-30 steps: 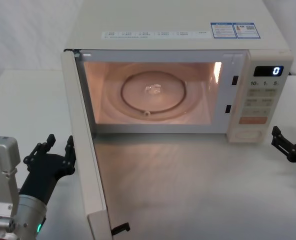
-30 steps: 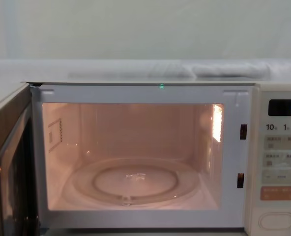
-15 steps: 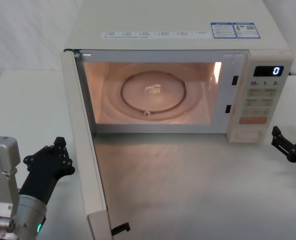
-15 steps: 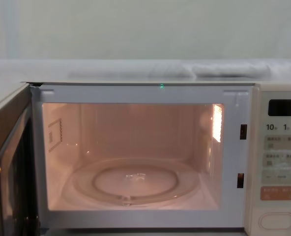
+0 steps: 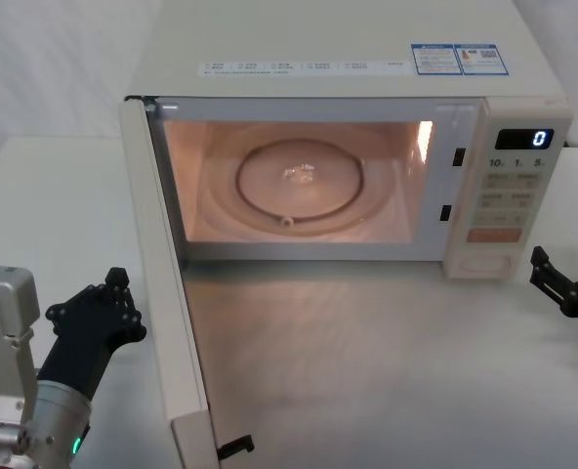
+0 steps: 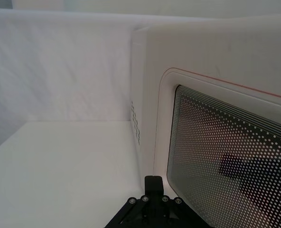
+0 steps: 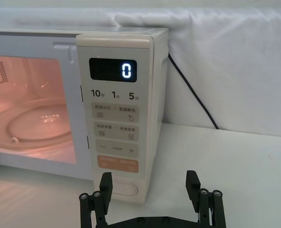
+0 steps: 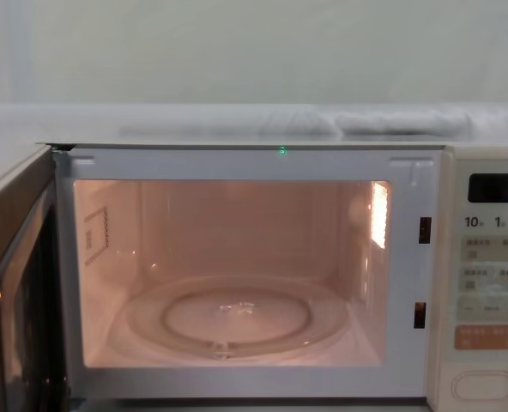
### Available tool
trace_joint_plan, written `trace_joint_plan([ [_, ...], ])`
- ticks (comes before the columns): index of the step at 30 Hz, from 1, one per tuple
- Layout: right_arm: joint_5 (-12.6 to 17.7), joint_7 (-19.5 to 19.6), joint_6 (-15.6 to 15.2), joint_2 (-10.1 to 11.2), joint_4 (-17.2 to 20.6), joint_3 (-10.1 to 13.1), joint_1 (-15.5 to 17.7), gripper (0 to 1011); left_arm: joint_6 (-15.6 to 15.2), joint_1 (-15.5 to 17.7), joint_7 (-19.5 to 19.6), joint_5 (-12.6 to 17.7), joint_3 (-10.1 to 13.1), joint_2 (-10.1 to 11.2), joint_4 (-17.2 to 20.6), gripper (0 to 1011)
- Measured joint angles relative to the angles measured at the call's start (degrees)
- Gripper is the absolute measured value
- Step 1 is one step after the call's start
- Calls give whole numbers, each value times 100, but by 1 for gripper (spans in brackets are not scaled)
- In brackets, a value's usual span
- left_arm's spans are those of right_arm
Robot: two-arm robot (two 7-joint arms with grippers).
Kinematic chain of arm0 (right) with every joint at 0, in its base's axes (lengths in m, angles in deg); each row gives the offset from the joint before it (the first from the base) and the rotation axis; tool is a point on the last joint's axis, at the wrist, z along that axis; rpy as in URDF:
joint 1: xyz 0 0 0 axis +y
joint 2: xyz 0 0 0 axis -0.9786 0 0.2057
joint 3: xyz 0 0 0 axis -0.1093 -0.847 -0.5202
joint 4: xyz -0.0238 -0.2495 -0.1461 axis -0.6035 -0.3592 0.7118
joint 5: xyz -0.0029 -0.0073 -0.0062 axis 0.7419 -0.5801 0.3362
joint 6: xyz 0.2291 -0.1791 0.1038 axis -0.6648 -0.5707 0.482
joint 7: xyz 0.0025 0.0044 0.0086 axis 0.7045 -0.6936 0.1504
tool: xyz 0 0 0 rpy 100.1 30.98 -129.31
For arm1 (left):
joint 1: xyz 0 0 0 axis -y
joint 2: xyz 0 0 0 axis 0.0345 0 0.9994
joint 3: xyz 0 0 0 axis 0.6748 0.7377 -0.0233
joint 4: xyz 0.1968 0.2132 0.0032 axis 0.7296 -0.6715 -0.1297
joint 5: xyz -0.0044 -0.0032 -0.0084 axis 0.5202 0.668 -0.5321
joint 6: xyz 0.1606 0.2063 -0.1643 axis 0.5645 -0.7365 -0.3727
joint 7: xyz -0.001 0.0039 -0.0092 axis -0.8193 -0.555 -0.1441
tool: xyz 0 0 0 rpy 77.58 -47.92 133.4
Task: Press the button to open the microwave door with one hand; close the microwave door with the other hand.
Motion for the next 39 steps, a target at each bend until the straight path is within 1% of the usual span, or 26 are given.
trace_joint_plan([
  [26, 0, 0, 0, 0, 0, 0, 0, 1002, 0, 0, 4, 1, -1, -2, 0, 0],
  [29, 0, -1, 0, 0, 0, 0, 0, 1002, 12, -19, 96, 46, -4, -6, 24, 0],
  [31, 0, 0, 0, 0, 0, 0, 0, 1002, 67, -43, 200, 151, 17, 37, 59, 0],
  [35, 0, -1, 0, 0, 0, 0, 0, 1002, 135, -83, 407, 243, 42, 109, 147, 0],
  [39, 0, 0, 0, 0, 0, 0, 0, 1002, 111, -113, 511, 305, 15, 140, 274, 0],
])
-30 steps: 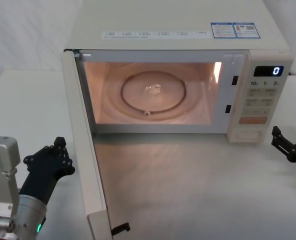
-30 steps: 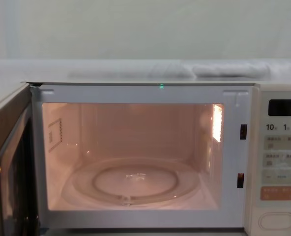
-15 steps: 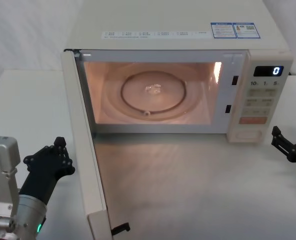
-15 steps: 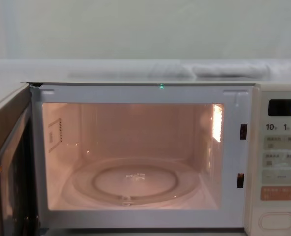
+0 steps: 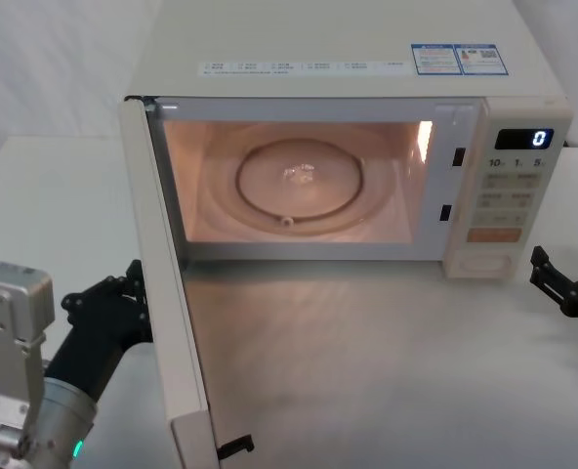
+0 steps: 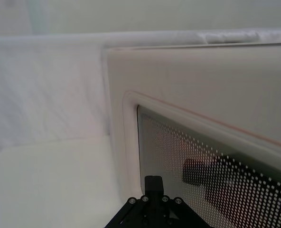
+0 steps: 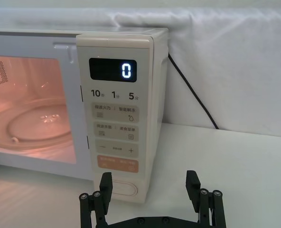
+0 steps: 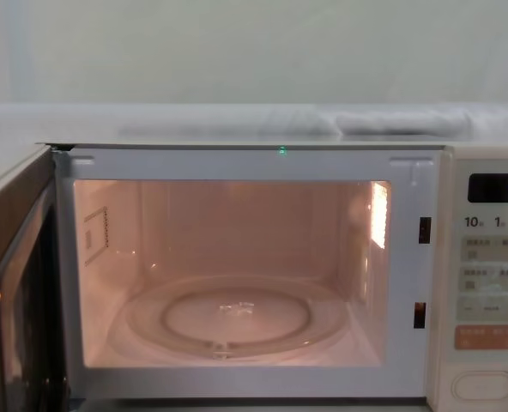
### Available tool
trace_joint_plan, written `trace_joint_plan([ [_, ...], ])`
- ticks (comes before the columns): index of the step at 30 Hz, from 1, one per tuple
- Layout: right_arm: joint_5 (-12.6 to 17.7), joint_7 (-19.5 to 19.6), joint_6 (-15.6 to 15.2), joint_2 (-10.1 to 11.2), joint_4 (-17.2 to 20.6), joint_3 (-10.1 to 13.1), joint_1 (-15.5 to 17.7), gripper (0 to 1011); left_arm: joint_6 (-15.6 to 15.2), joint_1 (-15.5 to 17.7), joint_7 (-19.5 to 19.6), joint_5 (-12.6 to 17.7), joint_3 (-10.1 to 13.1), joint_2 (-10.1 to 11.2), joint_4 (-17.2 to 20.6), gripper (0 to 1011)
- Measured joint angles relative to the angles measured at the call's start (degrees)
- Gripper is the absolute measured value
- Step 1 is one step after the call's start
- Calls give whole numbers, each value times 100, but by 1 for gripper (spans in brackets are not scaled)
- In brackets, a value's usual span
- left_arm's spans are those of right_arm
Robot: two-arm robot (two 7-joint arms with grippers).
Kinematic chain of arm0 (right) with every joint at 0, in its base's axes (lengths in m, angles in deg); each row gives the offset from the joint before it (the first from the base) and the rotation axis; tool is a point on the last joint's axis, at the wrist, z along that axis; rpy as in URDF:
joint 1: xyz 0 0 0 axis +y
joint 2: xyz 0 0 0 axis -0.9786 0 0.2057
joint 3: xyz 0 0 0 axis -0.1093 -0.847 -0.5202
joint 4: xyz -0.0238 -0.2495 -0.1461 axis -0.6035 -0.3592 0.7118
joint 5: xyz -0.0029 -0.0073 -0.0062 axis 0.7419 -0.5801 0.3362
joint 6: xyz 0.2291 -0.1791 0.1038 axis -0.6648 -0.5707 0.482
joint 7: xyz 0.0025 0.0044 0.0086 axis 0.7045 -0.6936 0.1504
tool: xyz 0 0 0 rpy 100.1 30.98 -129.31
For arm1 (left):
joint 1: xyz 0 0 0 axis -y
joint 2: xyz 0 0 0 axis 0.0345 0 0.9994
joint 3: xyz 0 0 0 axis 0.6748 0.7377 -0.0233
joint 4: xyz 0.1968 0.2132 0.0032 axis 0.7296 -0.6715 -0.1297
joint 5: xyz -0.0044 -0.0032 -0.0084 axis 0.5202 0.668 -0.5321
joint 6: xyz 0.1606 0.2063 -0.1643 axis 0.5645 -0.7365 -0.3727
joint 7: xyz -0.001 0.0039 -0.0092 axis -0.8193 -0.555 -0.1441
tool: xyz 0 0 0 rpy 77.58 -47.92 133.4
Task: Press the button to open the microwave door with one hand; close the microwave door with the other hand.
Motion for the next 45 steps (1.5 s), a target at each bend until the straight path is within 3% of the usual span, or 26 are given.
trace_joint_plan([
  [5, 0, 0, 0, 0, 0, 0, 0, 1002, -203, -22, -28, 125, -123, 9, 202, 0],
  [14, 0, 0, 0, 0, 0, 0, 0, 1002, -872, -108, -129, 309, -568, 88, 845, 0],
  [24, 0, 0, 0, 0, 0, 0, 0, 1002, -1095, -363, 379, 119, -1130, 361, 1399, 0],
  [31, 0, 0, 0, 0, 0, 0, 0, 1002, -981, -525, 967, -240, -1377, 700, 1621, 0],
  [35, 0, 0, 0, 0, 0, 0, 0, 1002, -850, -570, 1310, -550, -1448, 888, 1668, 0],
  [37, 0, 0, 0, 0, 0, 0, 0, 1002, -768, -582, 1618, -865, -1474, 1034, 1638, 0],
  [40, 0, 0, 0, 0, 0, 0, 0, 1002, -732, -579, 1787, -1035, -1457, 1114, 1581, 0],
  [45, 0, 0, 0, 0, 0, 0, 0, 1002, -739, -481, 1965, -1226, -1236, 1251, 1435, 0],
])
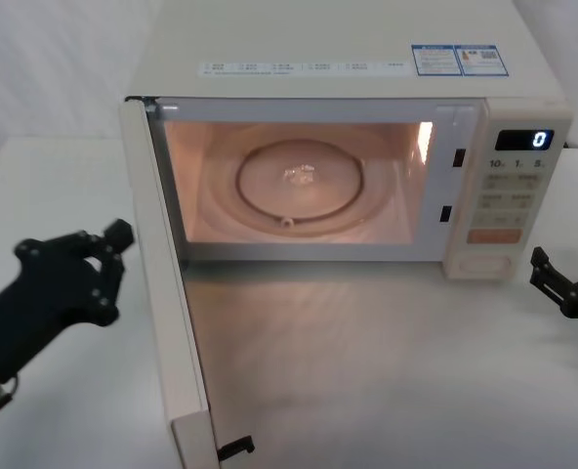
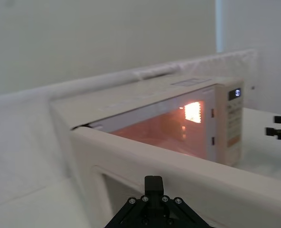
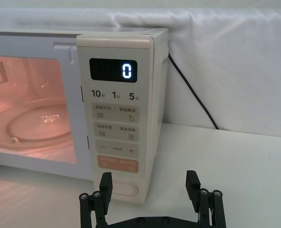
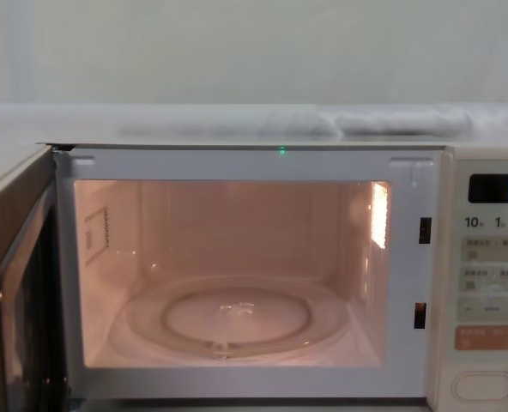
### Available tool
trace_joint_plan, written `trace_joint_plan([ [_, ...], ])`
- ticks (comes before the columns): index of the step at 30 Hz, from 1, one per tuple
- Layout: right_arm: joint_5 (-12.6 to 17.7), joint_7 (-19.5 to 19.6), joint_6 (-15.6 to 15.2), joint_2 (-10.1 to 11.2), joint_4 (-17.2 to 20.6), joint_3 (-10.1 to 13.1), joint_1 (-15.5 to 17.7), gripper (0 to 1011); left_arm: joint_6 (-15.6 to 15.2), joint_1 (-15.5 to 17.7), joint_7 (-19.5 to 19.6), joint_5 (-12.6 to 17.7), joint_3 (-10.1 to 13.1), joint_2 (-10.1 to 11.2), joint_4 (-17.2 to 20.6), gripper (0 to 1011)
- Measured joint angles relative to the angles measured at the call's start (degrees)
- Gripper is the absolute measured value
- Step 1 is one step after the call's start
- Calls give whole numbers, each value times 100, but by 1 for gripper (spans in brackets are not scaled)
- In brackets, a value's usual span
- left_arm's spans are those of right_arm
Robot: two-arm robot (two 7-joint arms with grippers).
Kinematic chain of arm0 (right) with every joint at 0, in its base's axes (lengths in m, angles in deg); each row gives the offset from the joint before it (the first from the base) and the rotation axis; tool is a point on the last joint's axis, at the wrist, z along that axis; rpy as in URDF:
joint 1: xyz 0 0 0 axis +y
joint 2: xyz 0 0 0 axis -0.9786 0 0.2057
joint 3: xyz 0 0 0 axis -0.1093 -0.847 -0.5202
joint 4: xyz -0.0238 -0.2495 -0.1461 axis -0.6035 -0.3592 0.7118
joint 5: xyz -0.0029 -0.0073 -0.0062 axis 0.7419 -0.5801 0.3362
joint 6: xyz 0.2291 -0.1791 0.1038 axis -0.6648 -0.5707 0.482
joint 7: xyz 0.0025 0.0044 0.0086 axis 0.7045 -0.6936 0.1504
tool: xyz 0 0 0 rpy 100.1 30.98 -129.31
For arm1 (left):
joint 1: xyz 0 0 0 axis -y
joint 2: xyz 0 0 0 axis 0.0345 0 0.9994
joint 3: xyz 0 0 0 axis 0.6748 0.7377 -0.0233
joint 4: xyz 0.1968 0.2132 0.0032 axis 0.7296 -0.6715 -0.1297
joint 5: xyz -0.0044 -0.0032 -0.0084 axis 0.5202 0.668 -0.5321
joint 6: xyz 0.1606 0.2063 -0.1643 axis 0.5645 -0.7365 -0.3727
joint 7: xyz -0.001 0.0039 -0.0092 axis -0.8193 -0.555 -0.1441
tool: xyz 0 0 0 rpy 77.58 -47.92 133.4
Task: Press the button to open the microwave door with one hand; close the microwave door with the other hand.
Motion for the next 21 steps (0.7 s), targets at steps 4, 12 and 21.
trace_joint_plan([
  [4, 0, 0, 0, 0, 0, 0, 0, 1002, -38, 255, 44, -55, 357, 72, -144, 0],
  [12, 0, 0, 0, 0, 0, 0, 0, 1002, -40, 983, 88, -93, 1063, 37, -453, 0],
  [21, 0, 0, 0, 0, 1, 0, 1, 1002, -33, 1599, 86, -104, 1677, -62, -711, 0],
])
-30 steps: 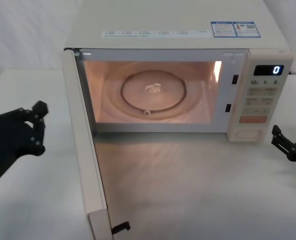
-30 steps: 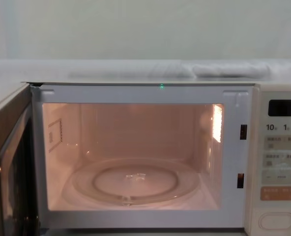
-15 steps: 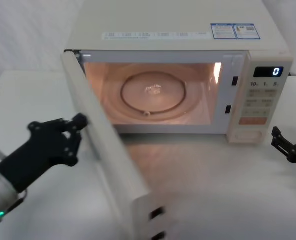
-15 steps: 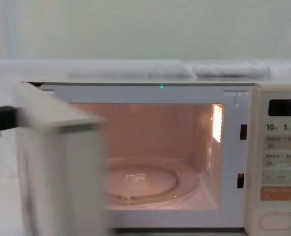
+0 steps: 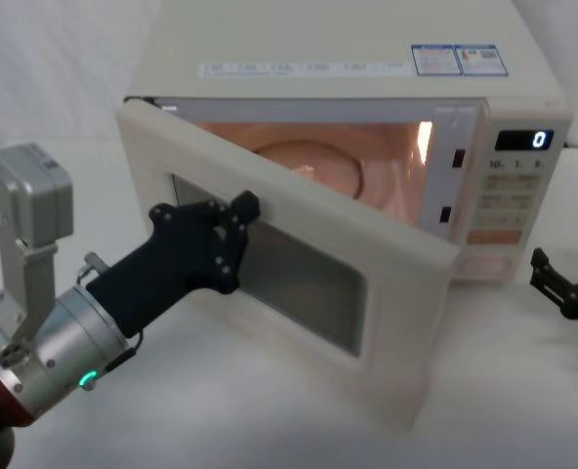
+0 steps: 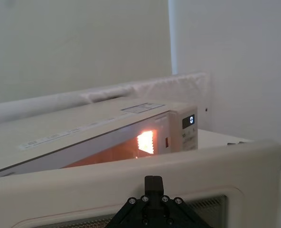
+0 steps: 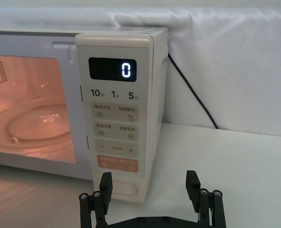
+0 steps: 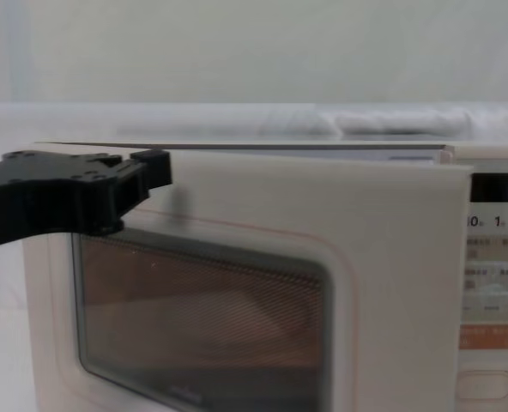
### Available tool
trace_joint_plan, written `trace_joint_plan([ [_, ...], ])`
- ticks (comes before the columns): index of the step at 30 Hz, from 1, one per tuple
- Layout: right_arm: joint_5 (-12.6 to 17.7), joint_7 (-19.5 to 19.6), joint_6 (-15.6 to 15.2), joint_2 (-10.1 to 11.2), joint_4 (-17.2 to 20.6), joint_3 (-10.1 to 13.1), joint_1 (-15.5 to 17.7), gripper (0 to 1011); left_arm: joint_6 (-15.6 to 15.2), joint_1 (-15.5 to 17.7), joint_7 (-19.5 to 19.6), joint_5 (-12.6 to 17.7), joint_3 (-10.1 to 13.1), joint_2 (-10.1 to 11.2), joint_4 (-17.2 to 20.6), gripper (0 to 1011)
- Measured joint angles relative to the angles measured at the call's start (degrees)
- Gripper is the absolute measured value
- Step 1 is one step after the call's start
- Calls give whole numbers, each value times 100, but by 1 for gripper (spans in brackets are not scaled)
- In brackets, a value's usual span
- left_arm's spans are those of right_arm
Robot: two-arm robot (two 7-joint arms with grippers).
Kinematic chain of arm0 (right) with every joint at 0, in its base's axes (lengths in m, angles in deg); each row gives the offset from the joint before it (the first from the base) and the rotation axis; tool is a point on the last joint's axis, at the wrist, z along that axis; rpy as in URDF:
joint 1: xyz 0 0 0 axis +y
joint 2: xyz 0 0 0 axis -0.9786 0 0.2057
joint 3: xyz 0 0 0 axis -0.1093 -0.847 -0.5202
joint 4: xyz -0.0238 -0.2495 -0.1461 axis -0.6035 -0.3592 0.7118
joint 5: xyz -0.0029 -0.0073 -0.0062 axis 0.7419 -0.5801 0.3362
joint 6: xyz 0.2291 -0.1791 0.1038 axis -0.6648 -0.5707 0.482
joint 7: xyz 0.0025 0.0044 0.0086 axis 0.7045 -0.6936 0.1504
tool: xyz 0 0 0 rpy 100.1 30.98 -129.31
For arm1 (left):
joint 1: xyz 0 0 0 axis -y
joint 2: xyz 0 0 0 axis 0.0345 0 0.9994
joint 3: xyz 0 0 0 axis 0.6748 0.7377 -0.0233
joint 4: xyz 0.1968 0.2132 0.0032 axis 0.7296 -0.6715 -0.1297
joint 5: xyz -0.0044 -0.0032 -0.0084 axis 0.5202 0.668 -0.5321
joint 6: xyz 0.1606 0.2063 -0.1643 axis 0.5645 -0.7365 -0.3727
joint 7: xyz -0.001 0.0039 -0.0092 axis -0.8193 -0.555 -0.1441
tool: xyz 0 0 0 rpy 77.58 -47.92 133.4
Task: Press the button to open the microwave door with one hand; close the microwave door with the other hand.
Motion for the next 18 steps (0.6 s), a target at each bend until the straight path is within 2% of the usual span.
trace_joint_plan([
  [10, 0, 0, 0, 0, 0, 0, 0, 1002, -1, 245, -100, -28, 301, 16, -223, 0],
  [18, 0, 0, 0, 0, 0, 0, 0, 1002, -37, 598, -465, 110, 637, -203, -536, 0],
])
